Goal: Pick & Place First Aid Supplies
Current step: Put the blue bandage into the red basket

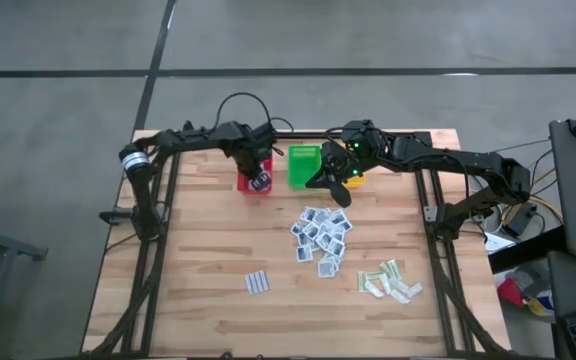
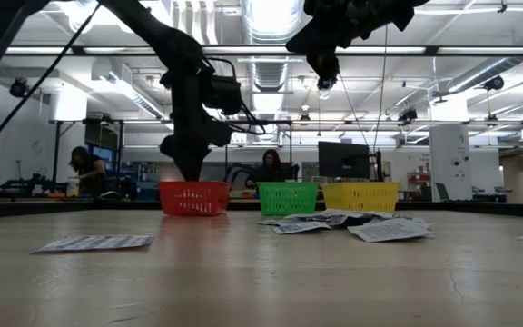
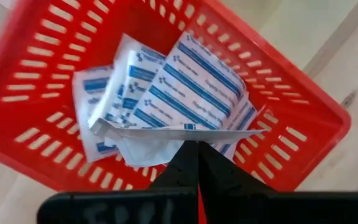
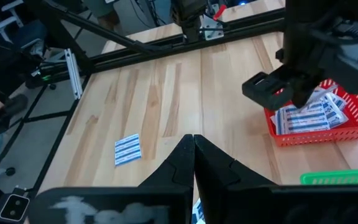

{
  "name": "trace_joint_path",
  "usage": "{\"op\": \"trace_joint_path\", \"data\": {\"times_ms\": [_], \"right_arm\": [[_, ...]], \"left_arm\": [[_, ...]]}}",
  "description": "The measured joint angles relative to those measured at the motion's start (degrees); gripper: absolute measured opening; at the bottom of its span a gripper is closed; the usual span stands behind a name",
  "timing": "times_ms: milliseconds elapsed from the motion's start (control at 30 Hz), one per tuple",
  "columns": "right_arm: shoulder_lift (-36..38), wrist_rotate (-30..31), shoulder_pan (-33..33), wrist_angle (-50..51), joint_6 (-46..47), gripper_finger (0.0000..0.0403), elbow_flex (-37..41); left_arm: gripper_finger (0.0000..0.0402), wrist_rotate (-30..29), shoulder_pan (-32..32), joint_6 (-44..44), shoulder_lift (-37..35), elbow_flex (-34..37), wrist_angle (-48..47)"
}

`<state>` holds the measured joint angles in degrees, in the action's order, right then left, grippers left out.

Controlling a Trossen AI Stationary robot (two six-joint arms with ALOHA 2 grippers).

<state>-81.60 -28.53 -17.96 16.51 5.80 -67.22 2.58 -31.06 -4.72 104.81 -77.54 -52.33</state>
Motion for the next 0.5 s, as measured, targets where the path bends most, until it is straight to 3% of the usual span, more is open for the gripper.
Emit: {"op": "trace_joint_path", "data": {"times_ms": [233, 500], "right_arm": [[0.0, 0.0, 0.0, 0.0, -0.02, 0.0008, 0.0], [0.0, 0.0, 0.04, 0.02, 0.09, 0.0008, 0.0]], "left_arm": [[0.0012, -0.1, -0.01, -0.06, 1.24, 0.0, -0.13], [0.0098, -0.21, 0.01, -0.04, -0.98, -0.34, -1.02]]}}
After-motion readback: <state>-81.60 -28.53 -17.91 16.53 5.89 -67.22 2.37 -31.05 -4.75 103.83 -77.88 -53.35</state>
